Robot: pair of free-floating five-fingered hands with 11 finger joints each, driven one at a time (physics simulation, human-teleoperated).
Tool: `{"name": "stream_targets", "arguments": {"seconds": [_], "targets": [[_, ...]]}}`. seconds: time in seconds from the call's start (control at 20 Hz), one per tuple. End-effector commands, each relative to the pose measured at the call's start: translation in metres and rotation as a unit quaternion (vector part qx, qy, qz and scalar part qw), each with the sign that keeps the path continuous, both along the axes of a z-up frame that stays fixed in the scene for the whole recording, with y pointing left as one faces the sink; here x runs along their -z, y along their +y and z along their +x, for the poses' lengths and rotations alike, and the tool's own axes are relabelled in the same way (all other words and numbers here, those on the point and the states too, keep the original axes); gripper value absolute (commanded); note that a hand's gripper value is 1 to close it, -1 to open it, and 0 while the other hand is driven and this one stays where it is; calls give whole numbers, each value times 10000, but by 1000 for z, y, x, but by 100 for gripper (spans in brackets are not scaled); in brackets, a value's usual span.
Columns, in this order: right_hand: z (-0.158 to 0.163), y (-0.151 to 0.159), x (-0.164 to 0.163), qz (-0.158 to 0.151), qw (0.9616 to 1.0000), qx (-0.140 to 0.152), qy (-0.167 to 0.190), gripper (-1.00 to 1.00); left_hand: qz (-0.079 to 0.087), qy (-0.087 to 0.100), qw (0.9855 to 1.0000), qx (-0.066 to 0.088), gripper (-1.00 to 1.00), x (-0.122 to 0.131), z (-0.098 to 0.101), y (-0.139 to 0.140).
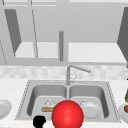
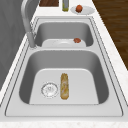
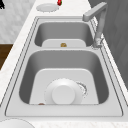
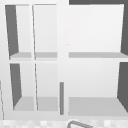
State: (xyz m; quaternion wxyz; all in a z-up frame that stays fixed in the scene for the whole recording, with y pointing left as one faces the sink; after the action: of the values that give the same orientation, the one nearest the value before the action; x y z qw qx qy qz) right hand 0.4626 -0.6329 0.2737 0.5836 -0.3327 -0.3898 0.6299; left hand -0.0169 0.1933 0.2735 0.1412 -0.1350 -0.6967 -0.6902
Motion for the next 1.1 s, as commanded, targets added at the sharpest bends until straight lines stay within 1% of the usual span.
{"name": "stream_targets", "arguments": {"seconds": [0.0,0.15,0.35,0.6,0.65,0.7,0.85,1.05], "targets": [[-1,-10,-11,0,10000,29,0,-100,0,0,10000,0,0,0,0,0],[-4,-21,-17,11,10000,-8,3,-100,0,0,10000,0,0,0,0,0],[-5,-42,-17,154,9999,-23,-3,-100,0,0,10000,0,0,0,0,0],[-12,-68,-17,226,9997,-33,-8,-100,0,0,10000,0,0,0,0,0],[-13,-72,-15,217,9998,-34,-9,-100,0,0,10000,0,0,0,0,0],[-14,-69,-12,83,10000,-52,-6,-100,0,0,10000,0,0,0,0,0],[-17,-72,-12,147,9997,-212,-24,-100,0,0,10000,0,0,0,0,0],[-20,-72,-12,279,9983,-508,-70,-100,0,0,10000,0,0,0,0,0]]}}
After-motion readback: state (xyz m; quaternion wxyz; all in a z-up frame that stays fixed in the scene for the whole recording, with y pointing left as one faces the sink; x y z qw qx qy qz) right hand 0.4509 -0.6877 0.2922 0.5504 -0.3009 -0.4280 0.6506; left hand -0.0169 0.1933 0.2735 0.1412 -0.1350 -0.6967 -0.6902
